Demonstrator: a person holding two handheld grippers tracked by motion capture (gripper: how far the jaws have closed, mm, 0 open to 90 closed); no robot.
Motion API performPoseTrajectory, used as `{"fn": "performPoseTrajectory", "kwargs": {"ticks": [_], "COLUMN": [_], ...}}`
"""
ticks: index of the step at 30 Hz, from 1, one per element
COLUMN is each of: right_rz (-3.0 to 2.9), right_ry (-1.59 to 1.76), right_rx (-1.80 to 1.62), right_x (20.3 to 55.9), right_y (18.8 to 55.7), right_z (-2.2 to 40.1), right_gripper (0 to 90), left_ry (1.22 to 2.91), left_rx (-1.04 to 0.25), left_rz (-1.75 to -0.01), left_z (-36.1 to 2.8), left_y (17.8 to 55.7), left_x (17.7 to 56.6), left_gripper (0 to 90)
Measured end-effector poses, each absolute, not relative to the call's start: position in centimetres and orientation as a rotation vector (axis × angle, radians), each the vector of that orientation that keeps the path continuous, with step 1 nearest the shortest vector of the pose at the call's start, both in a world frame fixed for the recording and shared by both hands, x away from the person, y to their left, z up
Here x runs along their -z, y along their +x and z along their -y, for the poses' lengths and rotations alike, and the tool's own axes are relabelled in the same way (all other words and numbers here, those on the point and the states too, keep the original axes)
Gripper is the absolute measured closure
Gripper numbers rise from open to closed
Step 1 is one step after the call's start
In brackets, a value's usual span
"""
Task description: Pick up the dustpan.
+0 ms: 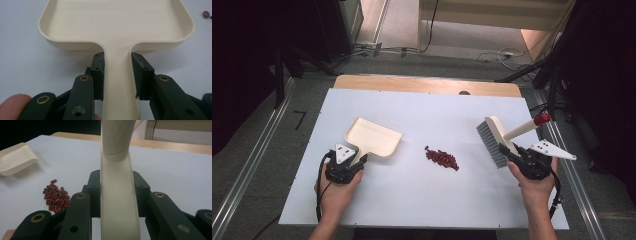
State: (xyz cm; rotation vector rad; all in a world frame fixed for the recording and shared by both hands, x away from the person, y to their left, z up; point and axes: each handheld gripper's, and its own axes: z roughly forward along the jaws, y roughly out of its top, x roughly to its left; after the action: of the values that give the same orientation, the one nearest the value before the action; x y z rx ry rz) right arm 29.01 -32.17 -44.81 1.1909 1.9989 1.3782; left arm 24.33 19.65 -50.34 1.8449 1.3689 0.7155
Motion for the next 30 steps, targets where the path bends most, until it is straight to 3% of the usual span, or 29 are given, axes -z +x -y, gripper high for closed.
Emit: {"fn": "performPoseTrajectory", "kwargs": {"ticks": [30], "right_rz": [-2.007], "right_ry": [1.170], "right_rx": [-1.385], "right_x": [44.3], "right_y": [28.9], "right_z": [31.6], "right_gripper": [65.3], "left_ry": [1.965], "left_rx": [-0.627], "left_rz": [-1.145], "left_z": [-16.0], "left_y": [23.4], "left_x": [48.7], "left_gripper": [66.6]}}
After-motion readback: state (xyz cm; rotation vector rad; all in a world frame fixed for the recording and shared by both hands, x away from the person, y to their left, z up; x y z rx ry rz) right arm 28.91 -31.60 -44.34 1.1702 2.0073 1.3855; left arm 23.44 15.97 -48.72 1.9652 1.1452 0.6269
